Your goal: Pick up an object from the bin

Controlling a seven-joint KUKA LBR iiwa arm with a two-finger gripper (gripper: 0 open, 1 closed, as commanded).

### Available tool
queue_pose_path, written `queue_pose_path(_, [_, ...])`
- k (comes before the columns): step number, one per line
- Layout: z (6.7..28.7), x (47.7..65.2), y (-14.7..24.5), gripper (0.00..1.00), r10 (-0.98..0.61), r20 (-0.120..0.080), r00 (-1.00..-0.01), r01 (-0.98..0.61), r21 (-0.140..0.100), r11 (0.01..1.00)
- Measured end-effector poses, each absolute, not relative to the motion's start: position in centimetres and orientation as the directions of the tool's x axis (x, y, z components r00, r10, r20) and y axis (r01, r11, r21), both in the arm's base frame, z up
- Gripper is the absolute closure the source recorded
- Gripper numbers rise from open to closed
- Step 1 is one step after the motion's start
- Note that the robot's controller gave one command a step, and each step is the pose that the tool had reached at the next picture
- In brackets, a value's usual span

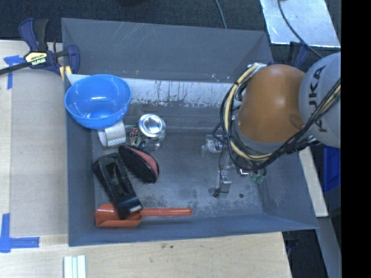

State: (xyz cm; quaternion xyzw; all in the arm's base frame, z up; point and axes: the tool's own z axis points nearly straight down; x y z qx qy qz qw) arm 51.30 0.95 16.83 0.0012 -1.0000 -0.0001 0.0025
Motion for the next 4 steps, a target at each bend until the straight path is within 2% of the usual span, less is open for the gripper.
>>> queue_pose_path(1, [17.2, 51.5, 0.9, 0.00, -0.002, -0.003, -1.000, -0.002, 0.000, 1.000])
queue_pose_path(2, [7.1, 49.0, 8.7, 0.00, -0.052, -0.011, -0.999, -0.052, 0.002, 0.999])
queue_pose_path(3, [12.9, 51.7, 12.0, 0.00, -0.016, -0.018, -1.000, -0.016, -0.002, 1.000])
queue_pose_path(4, [10.4, 49.1, 19.0, 0.00, -0.124, -0.015, -0.992, -0.123, -0.016, 0.992])
